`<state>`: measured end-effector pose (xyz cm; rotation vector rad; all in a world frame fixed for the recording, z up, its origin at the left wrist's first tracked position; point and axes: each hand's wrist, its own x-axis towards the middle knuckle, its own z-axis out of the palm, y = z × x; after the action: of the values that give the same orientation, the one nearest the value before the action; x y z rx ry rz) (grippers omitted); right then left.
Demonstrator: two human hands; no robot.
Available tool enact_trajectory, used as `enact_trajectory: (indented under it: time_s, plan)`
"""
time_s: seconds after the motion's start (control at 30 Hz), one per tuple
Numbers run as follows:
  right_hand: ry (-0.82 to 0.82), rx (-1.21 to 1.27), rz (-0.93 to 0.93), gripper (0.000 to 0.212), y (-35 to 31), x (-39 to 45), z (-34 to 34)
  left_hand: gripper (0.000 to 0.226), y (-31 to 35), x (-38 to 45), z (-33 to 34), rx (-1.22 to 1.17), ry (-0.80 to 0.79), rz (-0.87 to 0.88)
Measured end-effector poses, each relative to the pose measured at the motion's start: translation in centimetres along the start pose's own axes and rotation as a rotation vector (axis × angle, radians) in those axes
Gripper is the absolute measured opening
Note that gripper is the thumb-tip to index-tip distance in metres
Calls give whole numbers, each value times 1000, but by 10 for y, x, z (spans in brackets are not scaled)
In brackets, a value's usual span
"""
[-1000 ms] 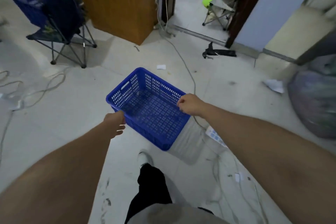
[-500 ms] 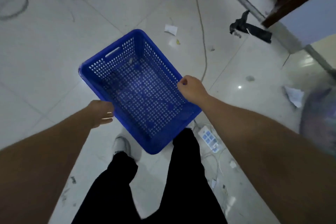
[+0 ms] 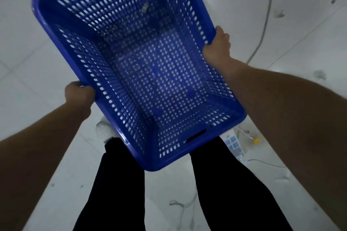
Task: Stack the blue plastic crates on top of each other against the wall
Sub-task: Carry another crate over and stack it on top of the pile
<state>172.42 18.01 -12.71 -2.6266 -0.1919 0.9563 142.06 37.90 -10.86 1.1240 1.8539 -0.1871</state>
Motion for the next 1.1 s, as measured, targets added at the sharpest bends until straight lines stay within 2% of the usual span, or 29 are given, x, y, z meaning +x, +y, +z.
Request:
enact_trajectory:
  time_s: [0.07,0.2,0.33,0.4,0.47,0.57,0.63,0.7,0.77,0.8,0.87,0.93,1.03,1.1]
  plan:
    - [-14,49,49,58,-5,7,-2,17,2,3,-8,-66,-49,-65]
    - [22,129,126,48,-28,-20,-16,12,0,-27,-49,-303,-48,-147]
    - [76,175,57,33,-85,-86,-46,26,-8,-103,-138,-382,-40,-114]
    - [71,182,21,35,-130,-125,-73,39,-10,-147,-188,-349,-17,-50]
    - [86,182,-68,37,-180,-165,-102,46,-12,-190,-237,-349,-35,-3]
    - [103,143,-232,46,-259,-224,-138,41,-21,-248,-307,-454,-60,28]
    - [89,170,-336,48,-307,-271,-156,42,-36,-289,-344,-545,-12,32]
    - [59,181,-465,34,-355,-318,-168,39,-58,-328,-376,-655,76,57]
    - [40,145,-612,15,-400,-374,-177,26,-84,-367,-404,-733,155,102]
    - [35,128,-689,14,-420,-404,-179,17,-99,-386,-418,-765,176,132]
    - [34,117,-843,24,-454,-472,-177,12,-135,-419,-444,-796,220,190]
    - [56,80,-981,34,-482,-541,-165,18,-175,-449,-468,-816,284,215]
    - [49,-6,-1097,27,-507,-627,-133,17,-234,-476,-494,-891,335,227]
    - [27,-43,-1178,31,-517,-693,-100,11,-280,-489,-513,-984,388,215]
